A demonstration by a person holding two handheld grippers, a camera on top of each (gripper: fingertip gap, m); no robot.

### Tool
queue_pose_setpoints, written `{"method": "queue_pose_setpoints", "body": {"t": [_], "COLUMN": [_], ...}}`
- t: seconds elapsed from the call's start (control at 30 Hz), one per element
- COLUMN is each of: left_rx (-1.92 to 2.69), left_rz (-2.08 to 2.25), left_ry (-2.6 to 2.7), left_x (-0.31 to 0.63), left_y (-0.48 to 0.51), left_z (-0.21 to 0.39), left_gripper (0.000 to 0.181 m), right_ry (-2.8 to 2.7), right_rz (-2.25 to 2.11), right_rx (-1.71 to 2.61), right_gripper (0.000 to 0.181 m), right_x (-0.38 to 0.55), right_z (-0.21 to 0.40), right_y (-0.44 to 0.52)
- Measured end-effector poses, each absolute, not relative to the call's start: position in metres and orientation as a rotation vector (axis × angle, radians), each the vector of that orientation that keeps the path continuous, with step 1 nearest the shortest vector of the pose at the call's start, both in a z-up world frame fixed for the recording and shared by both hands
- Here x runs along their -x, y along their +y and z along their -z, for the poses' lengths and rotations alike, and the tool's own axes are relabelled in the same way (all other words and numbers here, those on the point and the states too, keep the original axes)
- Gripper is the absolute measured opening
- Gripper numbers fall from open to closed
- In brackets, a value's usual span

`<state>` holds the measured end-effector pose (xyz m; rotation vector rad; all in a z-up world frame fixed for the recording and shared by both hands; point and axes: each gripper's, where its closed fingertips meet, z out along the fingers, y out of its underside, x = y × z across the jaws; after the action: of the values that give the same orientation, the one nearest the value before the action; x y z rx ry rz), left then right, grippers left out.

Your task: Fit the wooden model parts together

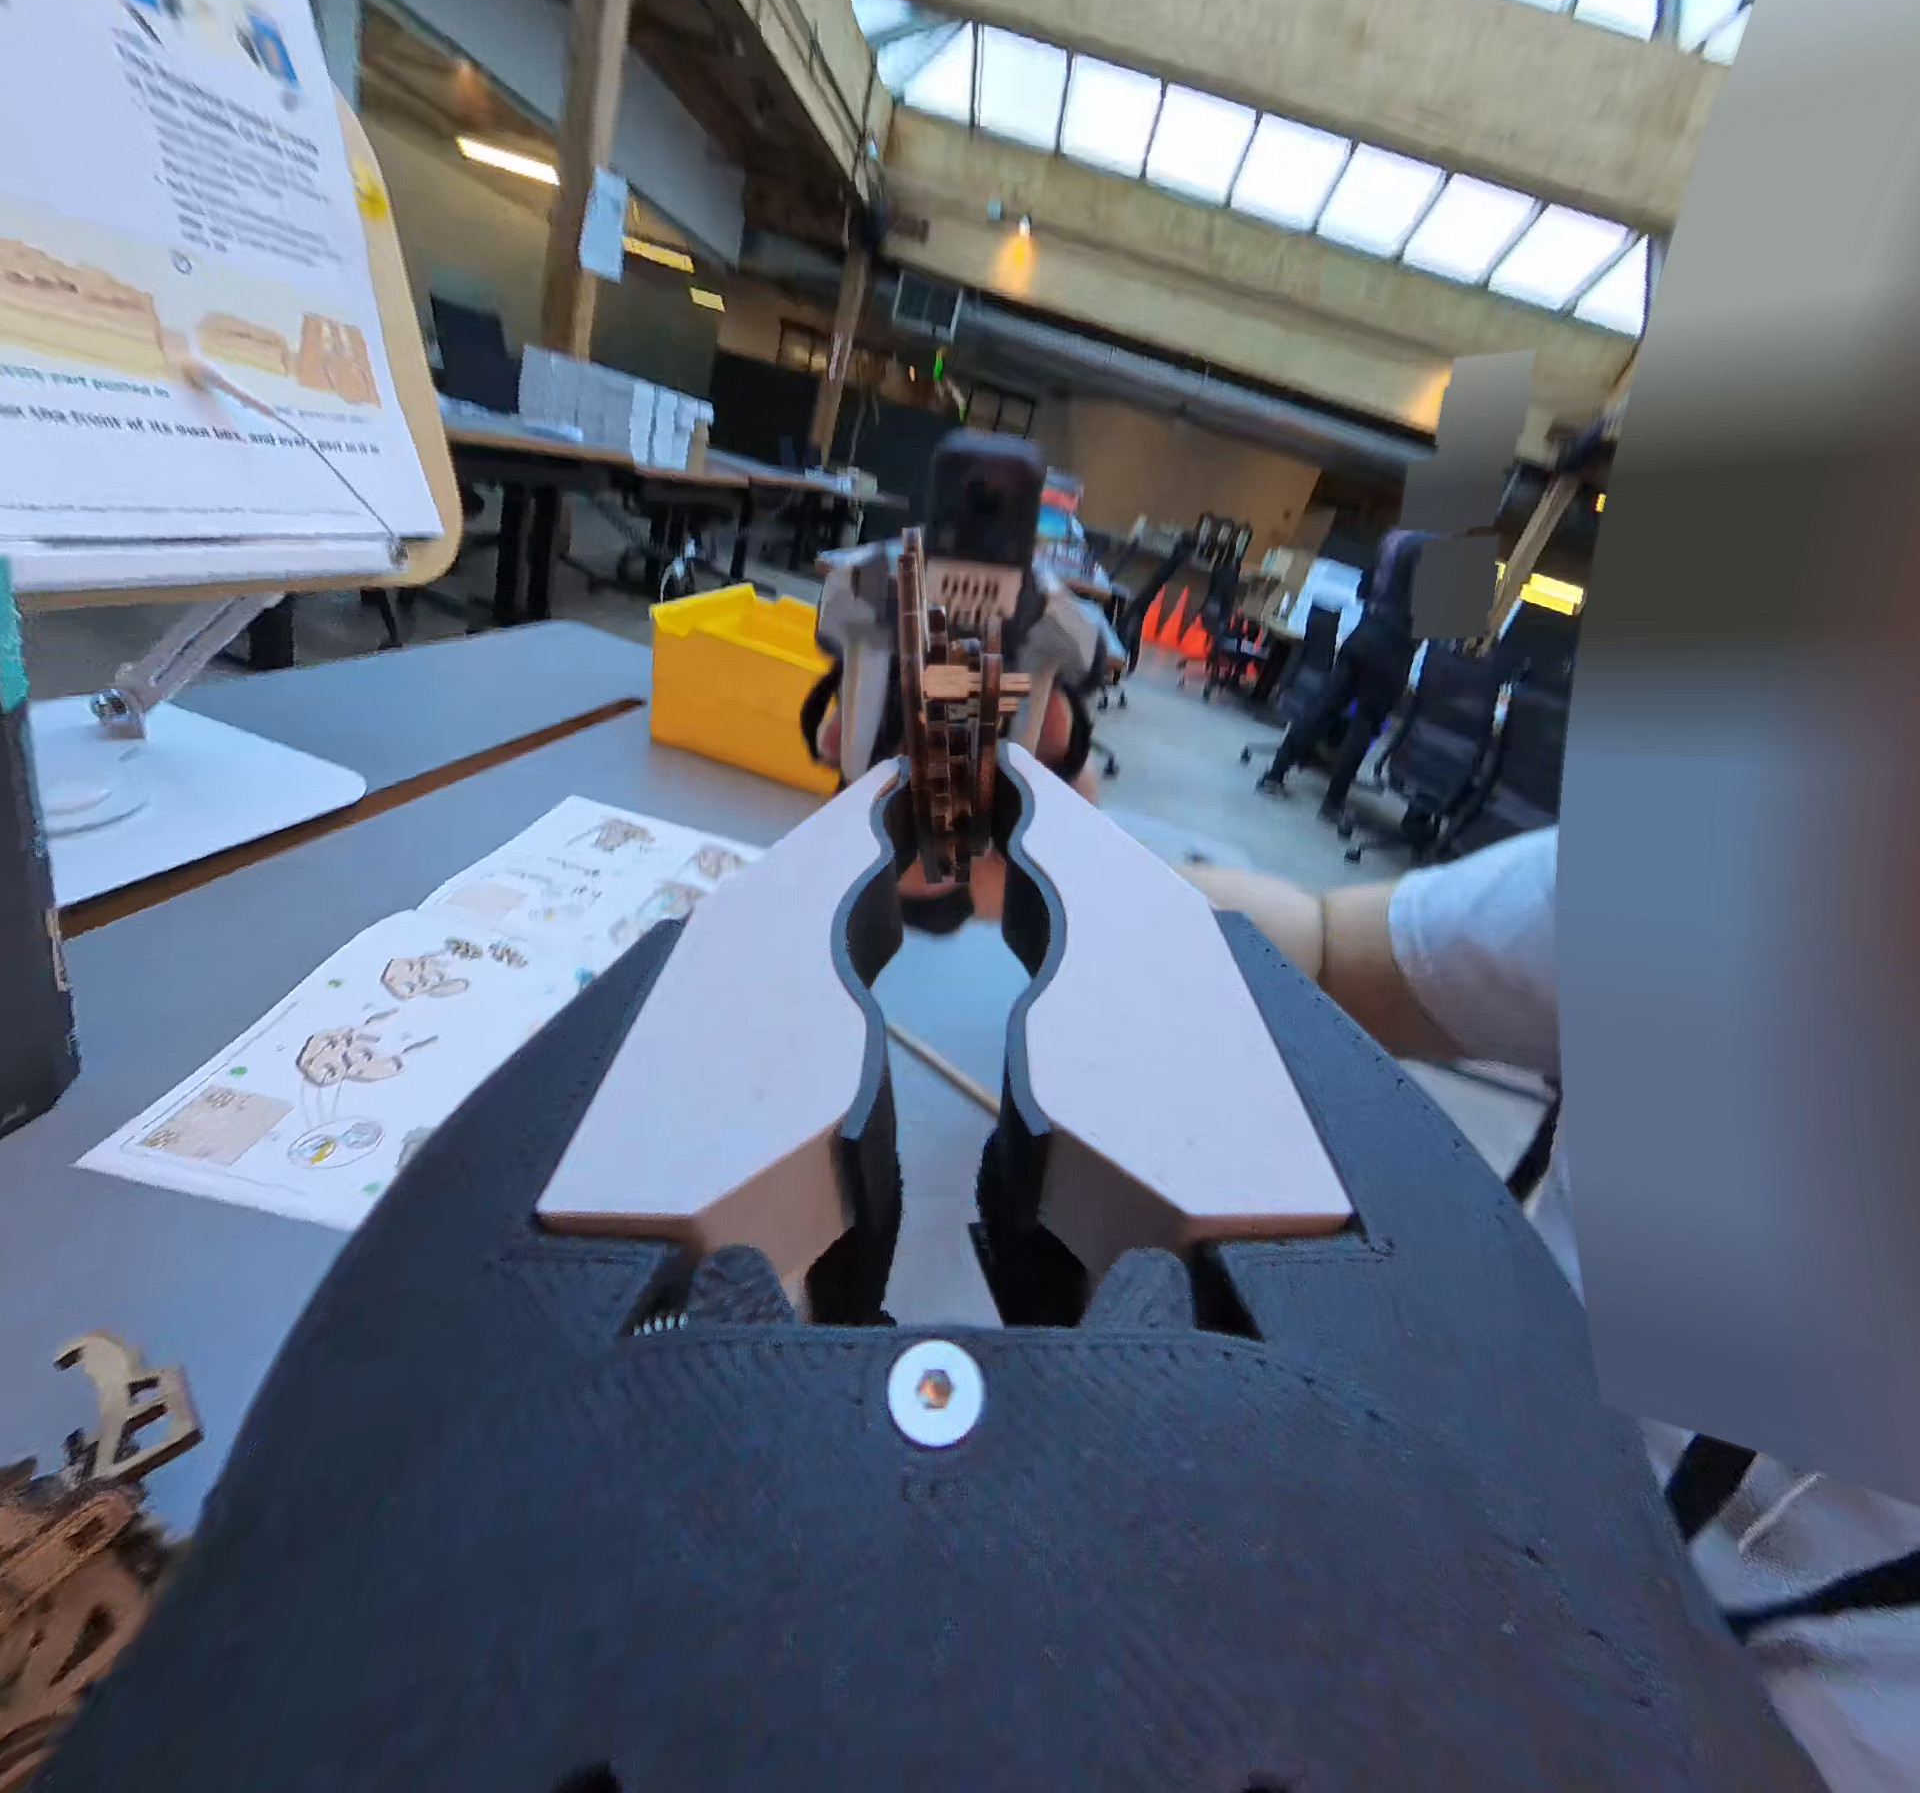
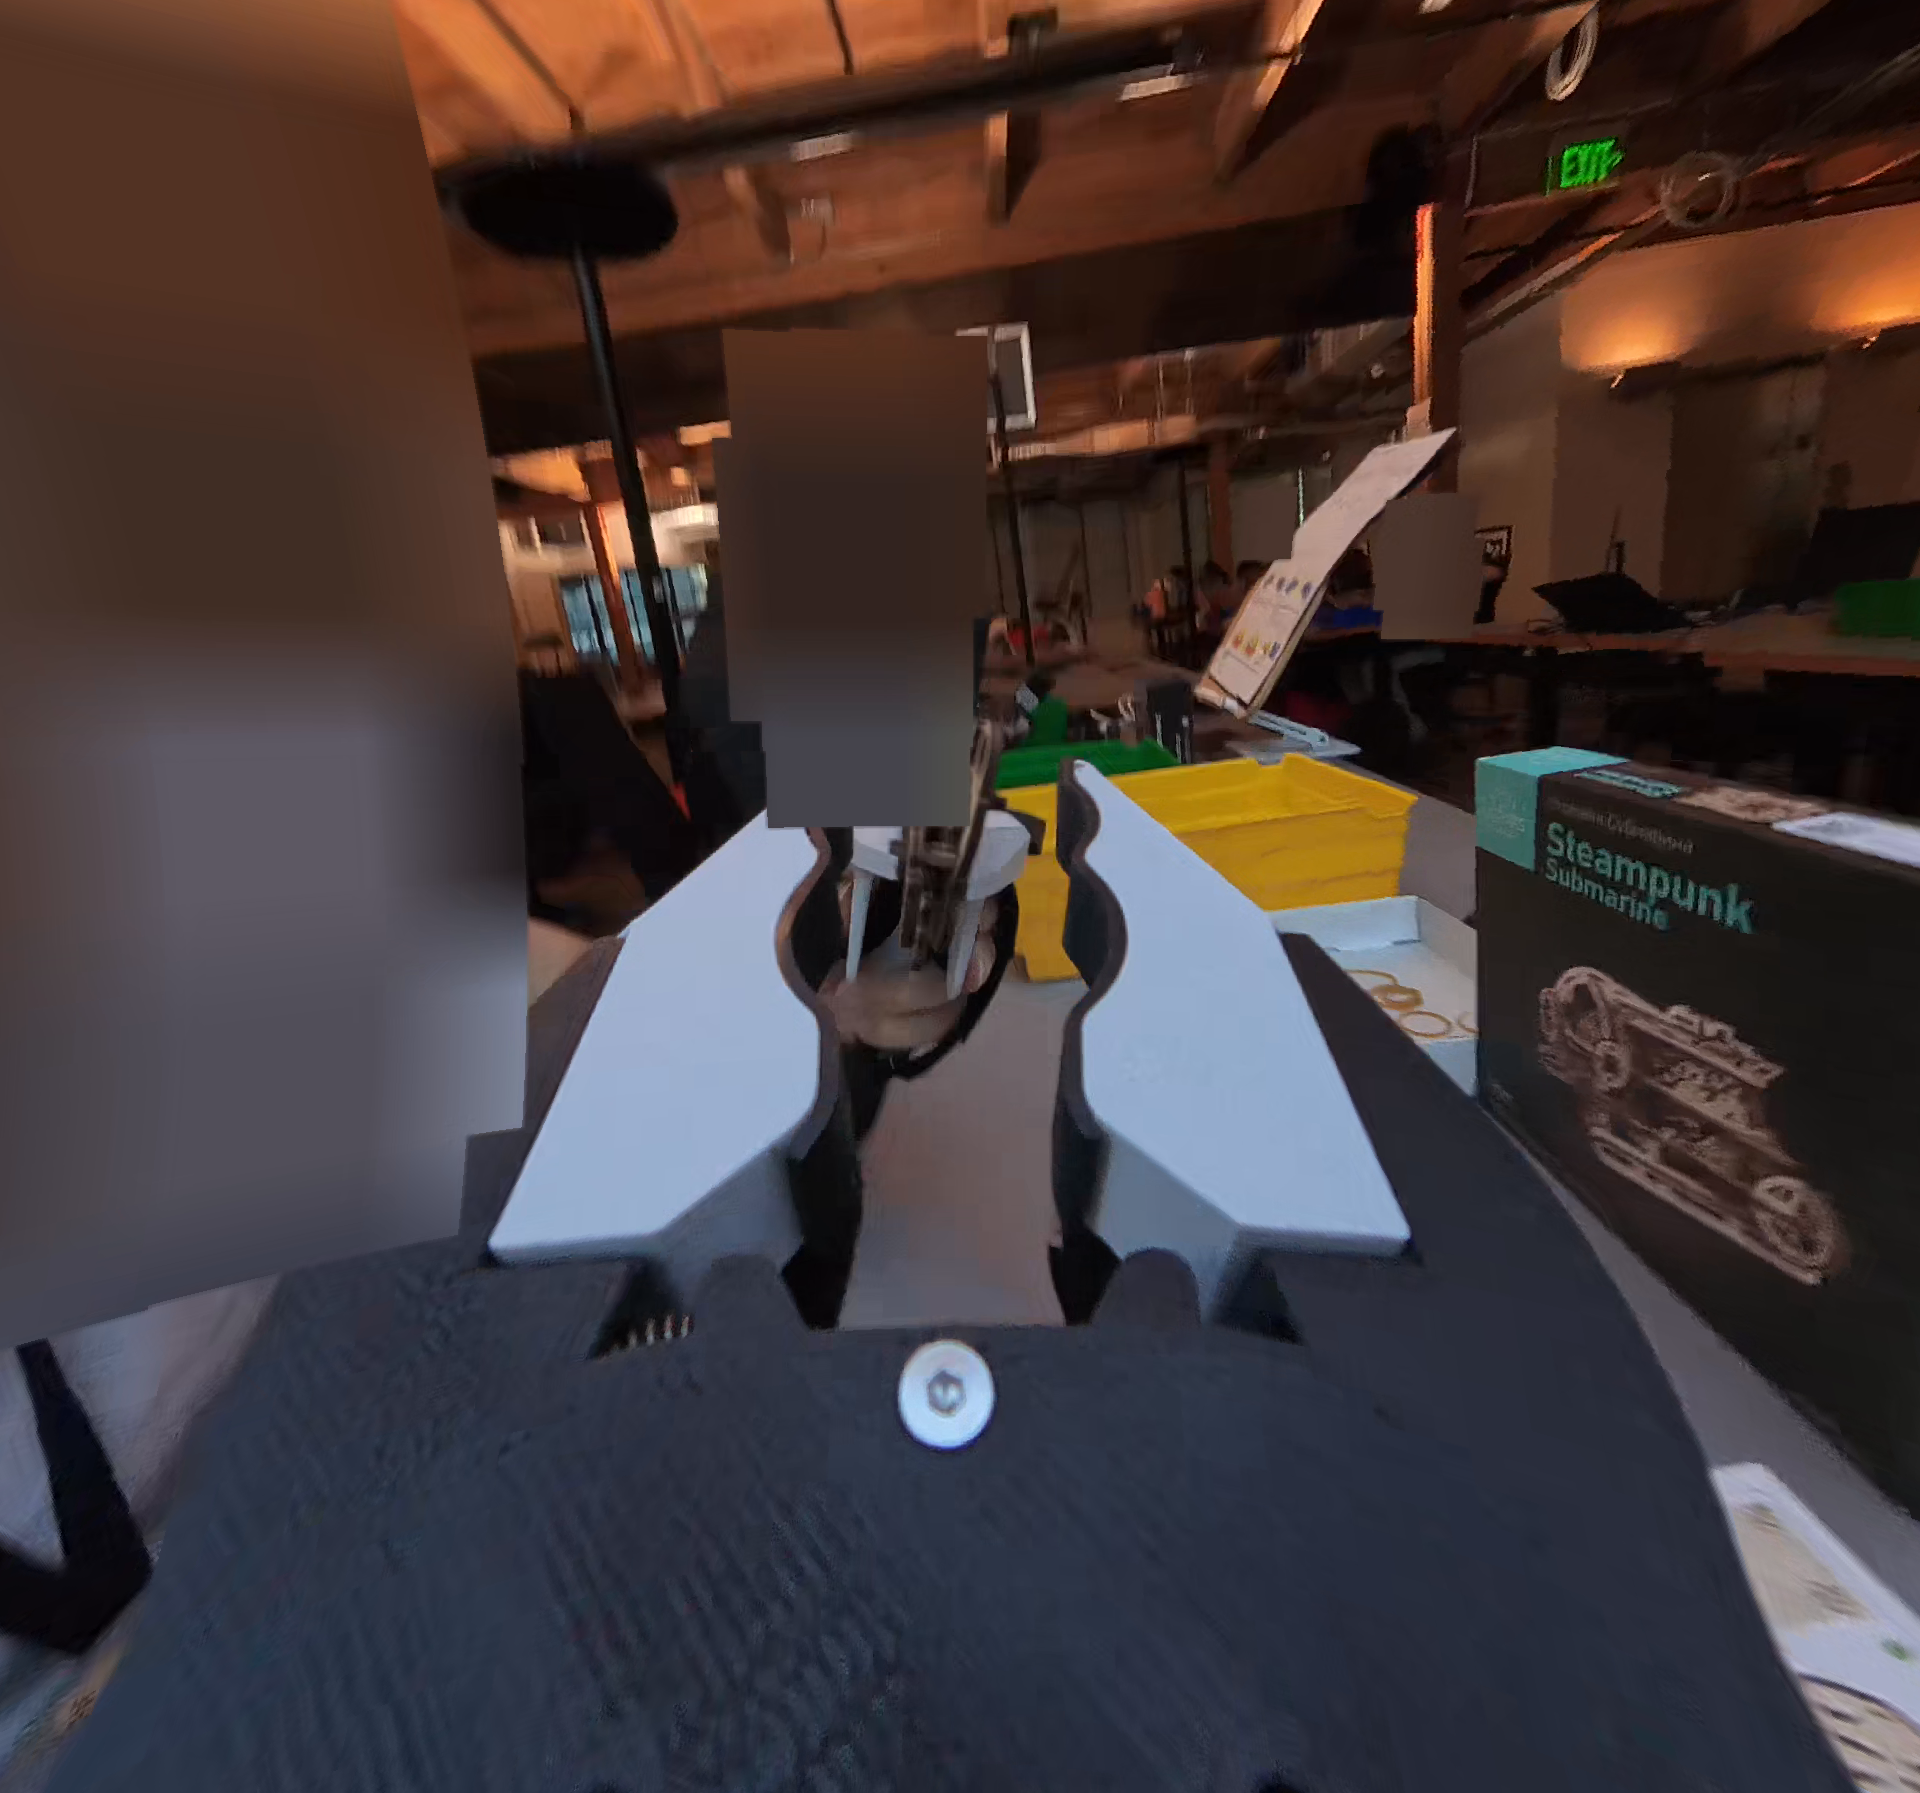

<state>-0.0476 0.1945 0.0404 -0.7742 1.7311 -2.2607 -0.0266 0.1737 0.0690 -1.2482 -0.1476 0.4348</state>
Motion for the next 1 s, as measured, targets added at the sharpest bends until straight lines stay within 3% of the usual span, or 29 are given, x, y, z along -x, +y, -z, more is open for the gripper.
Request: {"method": "queue_pose_setpoints", "body": {"t": [0.13, 0.4, 0.5, 0.67, 1.0], "left_rx": [0.671, 0.378, 0.269, 0.162, 0.109], "left_rz": [2.121, 1.743, 1.641, 1.575, 1.516], "left_ry": [1.959, 2.047, 2.03, 2.034, 2.081], "left_x": [0.053, 0.064, 0.069, 0.077, 0.081], "left_y": [0.182, 0.163, 0.158, 0.152, 0.148], "left_z": [-0.018, 0.0, 0.001, 0.003, 0.011], "left_gripper": [0.011, 0.011, 0.011, 0.011, 0.011], "right_ry": [-0.395, -0.633, -0.764, -0.944, -1.034], "right_rz": [-0.052, 0.085, 0.169, 0.384, 0.451], "right_rx": [1.569, 1.778, 1.792, 1.672, 1.685], "right_gripper": [0.045, 0.044, 0.029, 0.022, 0.019], "right_x": [0.037, 0.064, 0.078, 0.089, 0.094], "right_z": [-0.051, -0.022, -0.014, -0.015, -0.008], "right_y": [0.173, 0.171, 0.17, 0.167, 0.162]}}
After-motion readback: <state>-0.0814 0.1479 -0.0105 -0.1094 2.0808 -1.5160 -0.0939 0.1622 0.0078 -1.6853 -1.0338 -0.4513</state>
